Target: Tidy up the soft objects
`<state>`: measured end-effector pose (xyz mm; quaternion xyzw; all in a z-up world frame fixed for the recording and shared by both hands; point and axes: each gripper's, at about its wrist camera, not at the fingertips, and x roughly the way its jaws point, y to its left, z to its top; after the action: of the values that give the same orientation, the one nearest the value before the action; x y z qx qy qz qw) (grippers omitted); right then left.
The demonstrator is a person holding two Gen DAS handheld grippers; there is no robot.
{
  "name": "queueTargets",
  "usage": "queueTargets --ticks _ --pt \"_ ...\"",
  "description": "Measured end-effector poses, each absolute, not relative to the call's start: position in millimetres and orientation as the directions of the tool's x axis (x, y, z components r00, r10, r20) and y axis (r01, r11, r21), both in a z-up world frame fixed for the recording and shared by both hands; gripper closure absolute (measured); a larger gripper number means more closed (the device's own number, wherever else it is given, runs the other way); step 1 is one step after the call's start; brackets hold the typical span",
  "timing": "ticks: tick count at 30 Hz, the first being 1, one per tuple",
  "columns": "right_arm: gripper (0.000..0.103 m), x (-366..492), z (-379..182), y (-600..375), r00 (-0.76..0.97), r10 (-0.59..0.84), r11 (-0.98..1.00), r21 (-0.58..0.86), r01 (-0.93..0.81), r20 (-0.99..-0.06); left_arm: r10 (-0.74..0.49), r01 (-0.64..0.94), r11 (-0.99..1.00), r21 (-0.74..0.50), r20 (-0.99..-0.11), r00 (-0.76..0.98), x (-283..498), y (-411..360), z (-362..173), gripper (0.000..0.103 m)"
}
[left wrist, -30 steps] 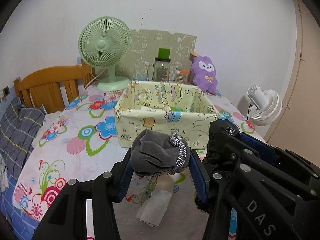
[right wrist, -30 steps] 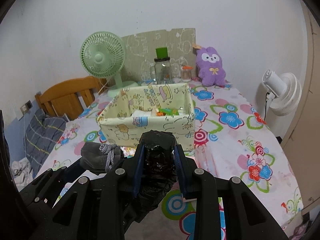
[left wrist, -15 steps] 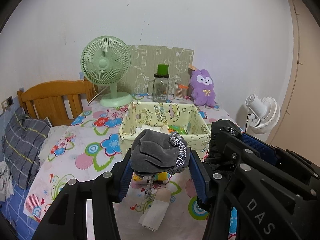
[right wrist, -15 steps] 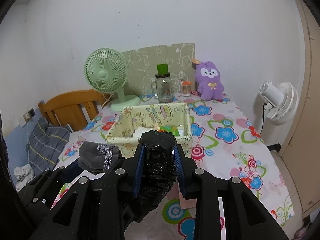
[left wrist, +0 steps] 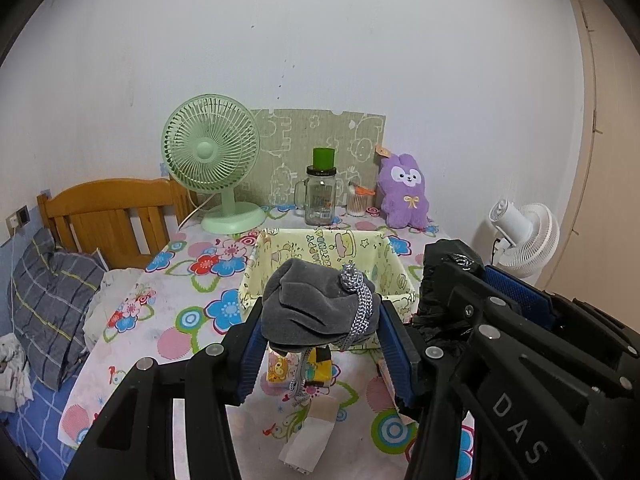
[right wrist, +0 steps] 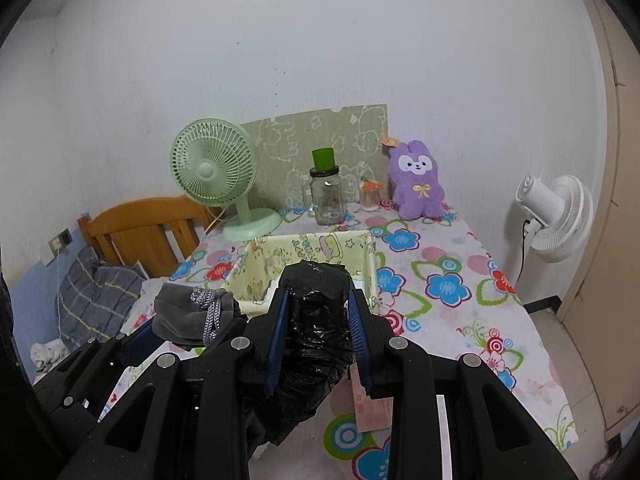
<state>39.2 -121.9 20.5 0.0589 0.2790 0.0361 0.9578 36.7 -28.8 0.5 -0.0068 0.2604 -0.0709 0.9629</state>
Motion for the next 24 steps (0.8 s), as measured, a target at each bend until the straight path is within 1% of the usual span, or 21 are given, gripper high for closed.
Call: queueTargets --ticks 24 --pt "0.07 97.4 22.4 -121.6 0.837 0.091 0.991 0.134 -0.022 -0.539 -0.152 0.137 0.988 -0.069 -0.508 0.848 97.2 -26.8 4.1 0.049"
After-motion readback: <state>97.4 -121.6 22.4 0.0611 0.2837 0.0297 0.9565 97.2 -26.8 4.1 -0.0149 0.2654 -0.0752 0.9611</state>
